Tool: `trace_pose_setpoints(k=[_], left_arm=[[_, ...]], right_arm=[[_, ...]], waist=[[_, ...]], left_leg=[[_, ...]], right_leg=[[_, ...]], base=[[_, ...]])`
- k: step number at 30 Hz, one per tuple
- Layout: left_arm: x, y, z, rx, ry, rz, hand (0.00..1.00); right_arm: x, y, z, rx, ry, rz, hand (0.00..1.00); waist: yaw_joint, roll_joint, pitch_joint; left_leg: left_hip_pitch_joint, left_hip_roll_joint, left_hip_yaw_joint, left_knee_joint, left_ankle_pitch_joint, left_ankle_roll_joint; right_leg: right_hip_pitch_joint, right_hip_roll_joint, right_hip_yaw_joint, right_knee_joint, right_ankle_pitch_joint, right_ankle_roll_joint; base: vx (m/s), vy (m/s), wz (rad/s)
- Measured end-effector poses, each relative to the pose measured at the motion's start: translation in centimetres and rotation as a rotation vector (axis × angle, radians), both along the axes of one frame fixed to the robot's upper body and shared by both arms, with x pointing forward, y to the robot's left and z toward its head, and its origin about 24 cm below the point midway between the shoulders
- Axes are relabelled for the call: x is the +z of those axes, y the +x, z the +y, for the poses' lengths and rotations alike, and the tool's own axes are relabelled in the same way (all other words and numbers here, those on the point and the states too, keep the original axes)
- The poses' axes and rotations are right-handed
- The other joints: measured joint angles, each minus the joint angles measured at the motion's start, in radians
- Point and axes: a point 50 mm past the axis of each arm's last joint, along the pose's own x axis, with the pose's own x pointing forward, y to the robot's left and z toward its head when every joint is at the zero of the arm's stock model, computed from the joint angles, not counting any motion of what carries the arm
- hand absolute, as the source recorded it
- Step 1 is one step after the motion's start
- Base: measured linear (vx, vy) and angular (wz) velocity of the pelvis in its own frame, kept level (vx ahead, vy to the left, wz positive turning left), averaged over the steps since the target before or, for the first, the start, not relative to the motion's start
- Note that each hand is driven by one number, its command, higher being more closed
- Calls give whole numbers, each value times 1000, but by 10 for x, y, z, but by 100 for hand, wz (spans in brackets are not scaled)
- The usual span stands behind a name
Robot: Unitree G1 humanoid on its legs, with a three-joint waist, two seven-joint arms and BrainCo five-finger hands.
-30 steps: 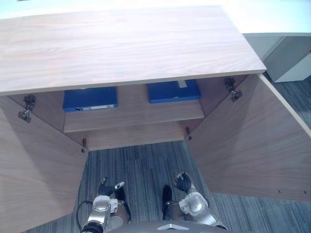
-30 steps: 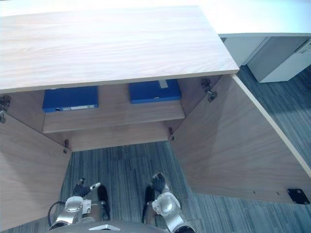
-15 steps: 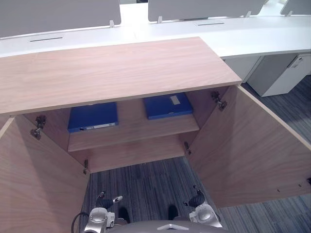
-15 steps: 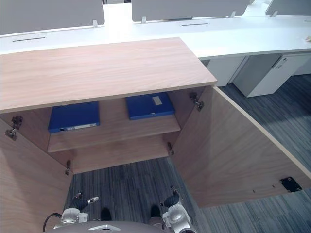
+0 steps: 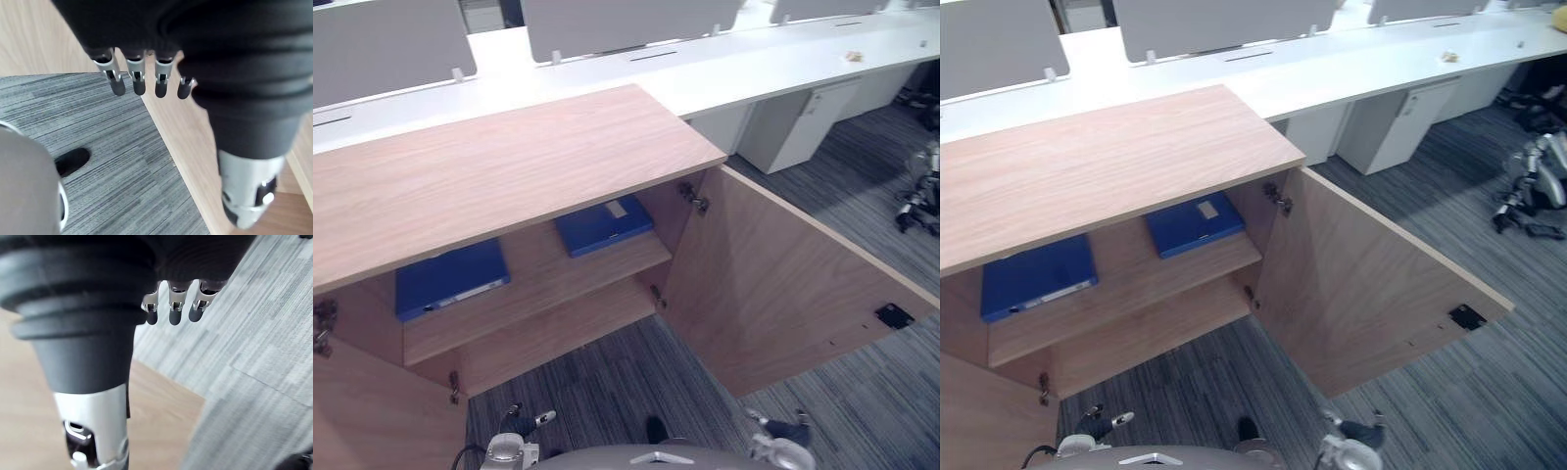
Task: Walk over to the cabinet, pick up the folder, carry it to the office cabinet, place the folder inside the office cabinet, then close the office cabinet door
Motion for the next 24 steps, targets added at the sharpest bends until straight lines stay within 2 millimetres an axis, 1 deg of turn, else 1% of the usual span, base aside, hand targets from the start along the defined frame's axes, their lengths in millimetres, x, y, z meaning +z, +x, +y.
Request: trace_pose_setpoints(k=[2, 3, 5, 8, 9, 10, 11, 13, 14, 16, 18, 19, 20, 21, 23, 24], left_arm=[[1, -6, 5, 100, -3, -15, 0], [2, -6, 6, 111, -4, -18, 0], [3, -3, 4, 170, -17, -47, 0], [4, -1, 2, 182, -30, -59, 0], [4, 0, 0, 179, -36, -66, 0], [4, 2, -2, 169, -48, -70, 0], [5, 4, -3, 157, -52, -75, 0], [5, 6, -7, 110, -61, -76, 0], [5, 6, -9, 101, -65, -75, 0], [3, 1, -13, 61, -72, -58, 0], [3, 0, -12, 34, -65, -54, 0], [3, -4, -9, 16, -56, -45, 0], [2, -9, -8, -5, -56, -33, 0], [1, -11, -8, -18, -56, -25, 0], [0, -15, -10, -57, -60, -10, 0], [0, -15, -10, -62, -60, -12, 0]], right_arm=[[28, 1, -24, -133, -92, -140, 0], [31, 2, -26, -145, -101, -156, 0], [56, 1, -45, -258, -187, -271, 0], [73, 9, -56, -285, -229, -345, 0], [81, 16, -62, -281, -250, -380, 0], [91, 22, -70, -269, -278, -406, 0], [96, 25, -73, -258, -293, -419, 0], [121, 44, -87, -196, -358, -489, 0], [128, 49, -89, -173, -375, -509, 0], [150, 64, -99, -79, -436, -549, 0], [160, 75, -99, -21, -455, -567, 0], [165, 86, -97, 38, -455, -574, 0], [167, 98, -95, 95, -449, -570, 0], [168, 103, -93, 123, -445, -571, 0], [169, 119, -88, 235, -441, -539, 0], [169, 123, -86, 265, -440, -530, 0]], waist=[[-11, 8, -5], [-11, 9, -6], [-16, 16, -11], [-24, 20, -11], [-34, 22, -13], [-39, 25, -12], [-39, 27, -12], [-39, 39, -4], [-41, 40, -3], [-47, 65, -2], [-55, 75, 0], [-58, 77, 2], [-56, 79, 3], [-57, 80, 3], [-61, 82, 5], [-61, 84, 6]], left_leg=[[26, 10, 51, 0, -17, -9], [27, 11, 56, 0, -19, -10], [28, 19, 88, 0, -21, -12], [40, 25, 114, 0, -23, -15], [44, 28, 119, 0, -25, -18], [44, 29, 121, 0, -26, -19], [44, 30, 123, 0, -27, -19], [57, 31, 146, 0, -33, -25], [57, 32, 149, 0, -36, -26], [58, 31, 152, 1, -42, -32], [54, 33, 155, 15, -48, -33], [48, 41, 160, 36, -59, -35], [47, 47, 174, 49, -68, -39], [44, 51, 177, 57, -73, -39], [36, 55, 184, 67, -79, -39], [35, 56, 187, 68, -80, -40]], right_leg=[[-3, 15, 43, 5, -5, -4], [-5, 17, 46, 6, -5, -4], [-30, 29, 65, 27, -11, -6], [-32, 38, 82, 29, -11, -6], [-31, 40, 85, 29, -12, -7], [-33, 43, 86, 29, -13, -8], [-34, 45, 88, 29, -13, -8], [-35, 55, 110, 32, -16, -6], [-37, 56, 113, 32, -18, -6], [-39, 58, 114, 36, -26, -9], [-41, 60, 116, 37, -27, -8], [-43, 64, 122, 39, -28, -9], [-48, 71, 135, 42, -28, -9], [-50, 73, 139, 42, -28, -9], [-60, 77, 146, 43, -27, -9], [-63, 79, 151, 43, -27, -9]], base=[[49, -34, -58], [34, -43, -47], [31, -60, -37], [21, -43, -27], [12, -62, -20], [5, -66, -11], [-5, -65, -11], [-16, -54, -26], [-13, -62, -22], [-2, -58, -5], [6, -52, -5], [15, -80, -22], [15, -83, -26], [9, -76, -24], [7, -71, -13], [3, -60, -23]])
